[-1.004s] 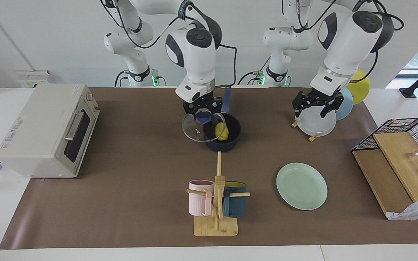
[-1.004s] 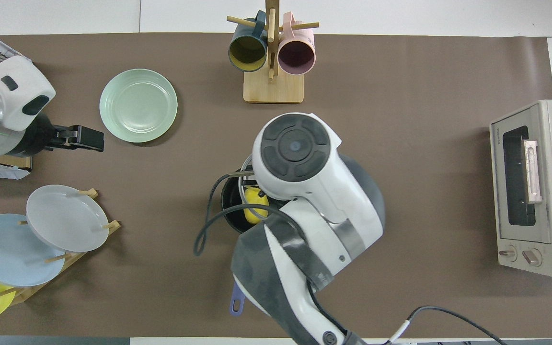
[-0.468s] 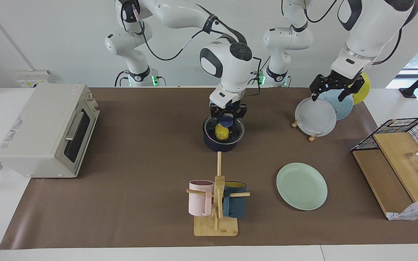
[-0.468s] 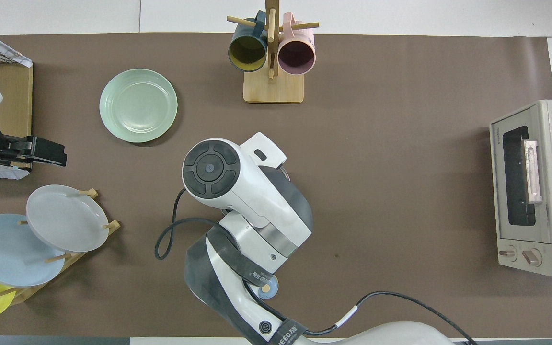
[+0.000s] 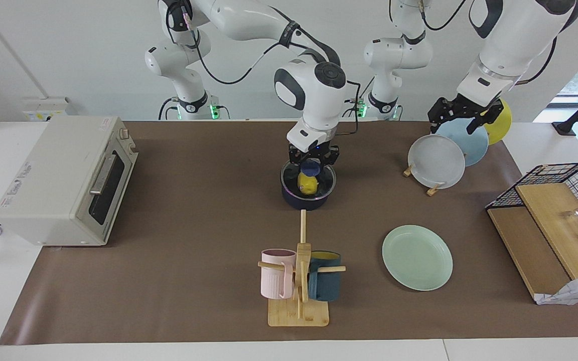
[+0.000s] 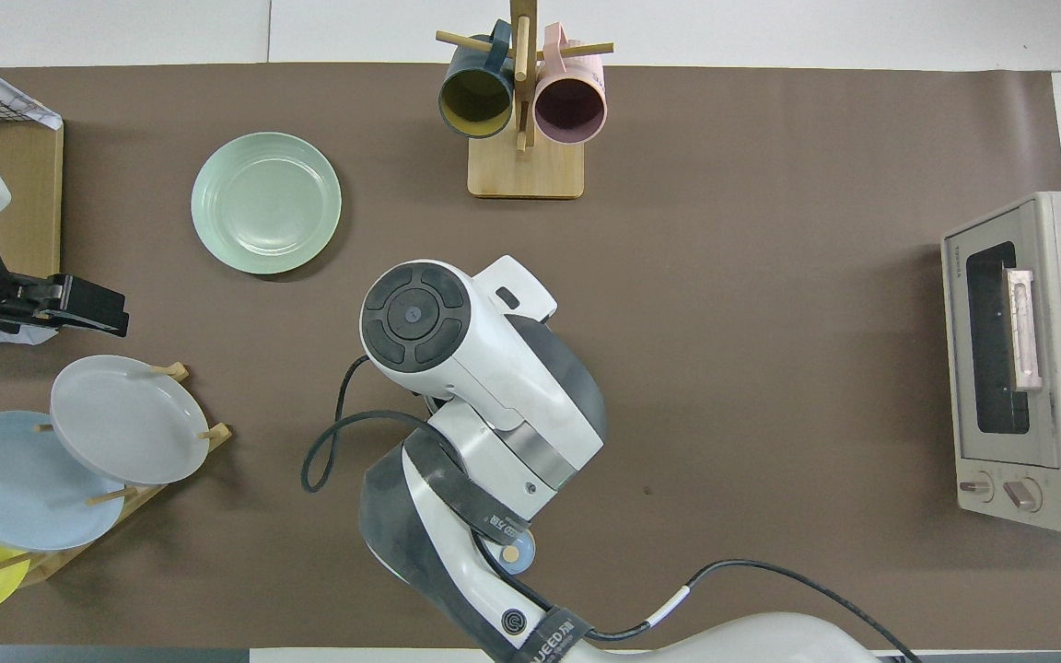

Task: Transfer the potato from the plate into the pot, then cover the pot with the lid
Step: 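Carry the glass lid over the saucepan with the right gripper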

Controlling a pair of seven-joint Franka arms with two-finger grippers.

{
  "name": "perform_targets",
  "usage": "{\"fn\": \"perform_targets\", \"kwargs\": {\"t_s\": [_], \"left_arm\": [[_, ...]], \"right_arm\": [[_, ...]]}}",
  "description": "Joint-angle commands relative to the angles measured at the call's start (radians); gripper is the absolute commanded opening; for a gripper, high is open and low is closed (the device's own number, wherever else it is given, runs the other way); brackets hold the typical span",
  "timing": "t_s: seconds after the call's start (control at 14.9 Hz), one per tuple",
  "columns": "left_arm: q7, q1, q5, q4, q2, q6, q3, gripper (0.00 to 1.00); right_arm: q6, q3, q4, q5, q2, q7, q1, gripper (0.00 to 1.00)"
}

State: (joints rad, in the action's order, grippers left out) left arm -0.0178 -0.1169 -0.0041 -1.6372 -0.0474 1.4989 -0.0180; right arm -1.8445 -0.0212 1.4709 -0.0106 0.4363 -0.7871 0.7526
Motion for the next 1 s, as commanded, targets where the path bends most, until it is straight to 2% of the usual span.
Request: {"fn": "perform_targets", "kwargs": {"t_s": [0.0, 0.33, 0.94], "left_arm": [[-0.004, 0.008, 0.018, -0.006, -0.008, -0.006, -0.011, 1.00], [-0.007, 0.019, -0.034, 0.051, 0.021, 0.001, -0.010, 1.00], [-0.008, 0.020, -0.031, 0.019, 0.004, 0.006, -0.011, 1.00]], "right_arm": [[0.007, 0.006, 0.028, 0.015, -0.016, -0.018, -0.007, 0.00], [0.005, 0.006, 0.031, 0.017, -0.018, -0.017, -0.009, 0.00], [-0.007, 0.007, 0.045, 0.032, -0.022, -0.064, -0.003, 0.00]]}}
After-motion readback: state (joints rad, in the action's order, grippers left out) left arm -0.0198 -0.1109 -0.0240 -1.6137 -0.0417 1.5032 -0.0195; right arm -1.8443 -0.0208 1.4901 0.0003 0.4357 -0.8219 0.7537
